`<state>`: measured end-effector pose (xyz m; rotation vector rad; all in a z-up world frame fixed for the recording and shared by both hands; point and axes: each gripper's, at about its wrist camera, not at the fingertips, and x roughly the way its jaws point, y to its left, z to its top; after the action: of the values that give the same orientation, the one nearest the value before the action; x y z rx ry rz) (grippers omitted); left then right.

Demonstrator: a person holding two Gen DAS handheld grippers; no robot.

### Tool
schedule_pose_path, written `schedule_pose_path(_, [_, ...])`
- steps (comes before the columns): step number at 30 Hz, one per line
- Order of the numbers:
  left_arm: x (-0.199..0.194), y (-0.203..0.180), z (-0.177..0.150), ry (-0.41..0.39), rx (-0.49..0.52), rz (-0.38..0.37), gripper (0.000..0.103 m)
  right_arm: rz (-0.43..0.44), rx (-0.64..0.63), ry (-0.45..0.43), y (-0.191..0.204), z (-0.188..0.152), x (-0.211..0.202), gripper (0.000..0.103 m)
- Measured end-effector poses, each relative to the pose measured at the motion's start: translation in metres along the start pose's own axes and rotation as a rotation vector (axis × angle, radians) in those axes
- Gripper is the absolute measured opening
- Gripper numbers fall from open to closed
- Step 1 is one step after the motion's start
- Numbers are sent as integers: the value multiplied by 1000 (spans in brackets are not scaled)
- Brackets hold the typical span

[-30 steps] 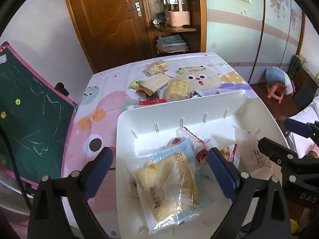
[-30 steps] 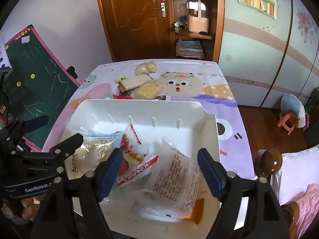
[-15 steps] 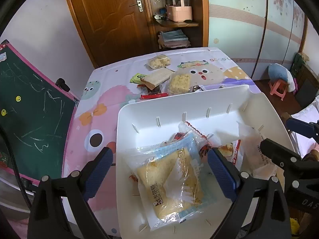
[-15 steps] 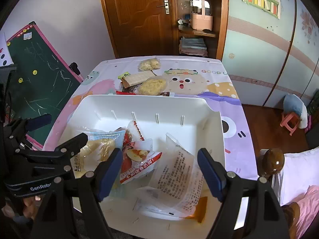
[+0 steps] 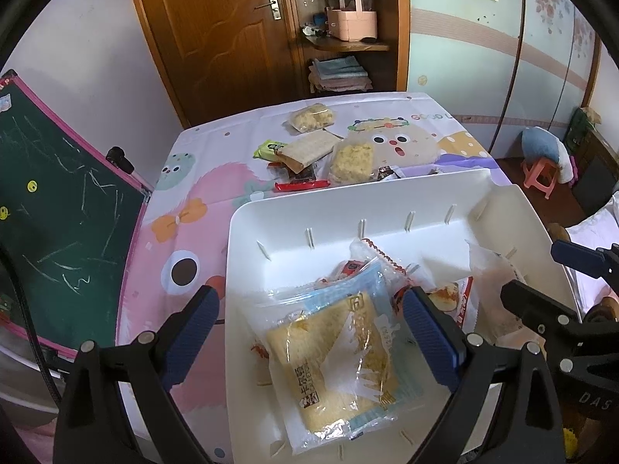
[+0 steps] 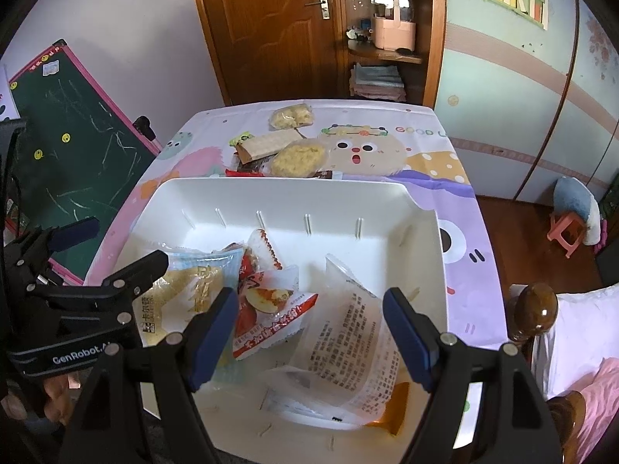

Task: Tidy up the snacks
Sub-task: 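Move both open tools back to the snack pile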

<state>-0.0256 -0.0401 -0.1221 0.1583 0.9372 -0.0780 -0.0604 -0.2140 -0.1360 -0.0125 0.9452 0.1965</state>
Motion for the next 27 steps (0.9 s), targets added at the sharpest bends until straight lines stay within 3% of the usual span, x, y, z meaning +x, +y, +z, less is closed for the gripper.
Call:
schedule_pose_path(13, [9, 7, 16, -45, 6, 29, 95, -7, -15, 19, 1, 10, 18, 78])
schedule_pose_path(27, [5, 24, 70, -146, -6, 76, 95, -50, -24, -77, -11, 50, 12, 78])
